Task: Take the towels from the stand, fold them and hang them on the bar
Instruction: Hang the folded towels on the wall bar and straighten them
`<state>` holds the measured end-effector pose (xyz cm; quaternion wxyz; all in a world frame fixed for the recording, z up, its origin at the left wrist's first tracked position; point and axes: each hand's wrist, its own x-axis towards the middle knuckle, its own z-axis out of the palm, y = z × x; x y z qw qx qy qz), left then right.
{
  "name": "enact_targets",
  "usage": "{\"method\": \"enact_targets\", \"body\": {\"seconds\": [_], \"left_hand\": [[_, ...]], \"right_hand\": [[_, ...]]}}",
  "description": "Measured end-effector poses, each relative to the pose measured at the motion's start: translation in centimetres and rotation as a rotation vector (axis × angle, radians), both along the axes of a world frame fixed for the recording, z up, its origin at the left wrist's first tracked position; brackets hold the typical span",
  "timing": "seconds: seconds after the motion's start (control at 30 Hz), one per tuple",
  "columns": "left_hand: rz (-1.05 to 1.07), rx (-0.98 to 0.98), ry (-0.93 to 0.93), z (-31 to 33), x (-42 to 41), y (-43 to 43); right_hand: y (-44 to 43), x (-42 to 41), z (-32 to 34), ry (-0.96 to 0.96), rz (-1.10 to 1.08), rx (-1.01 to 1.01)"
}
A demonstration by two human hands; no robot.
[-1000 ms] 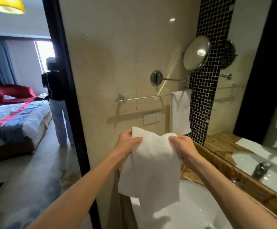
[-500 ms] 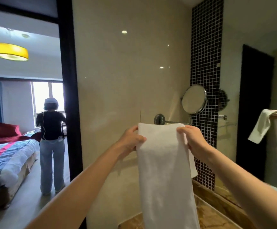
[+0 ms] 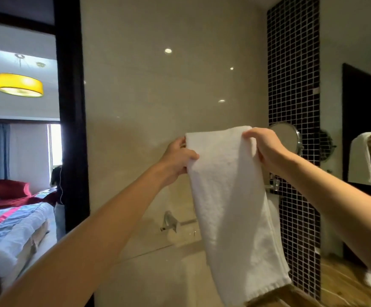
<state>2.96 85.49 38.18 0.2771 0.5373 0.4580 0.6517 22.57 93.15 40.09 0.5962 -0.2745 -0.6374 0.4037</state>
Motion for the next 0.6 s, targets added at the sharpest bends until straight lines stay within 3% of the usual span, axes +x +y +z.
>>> {"method": "enact_targets", "body": {"seconds": [0.37, 0.6], "left_hand": [[0.1, -0.046, 0.05, -2.9, -3.7, 7.1], [0.097, -0.275, 0.084, -6.8, -4.8, 8.9]], "right_hand": [[9.0, -4.5, -3.8, -0.042, 0.101, -0.167], [12.4, -6.2, -8.6, -0.198, 0.028, -0.252]]}}
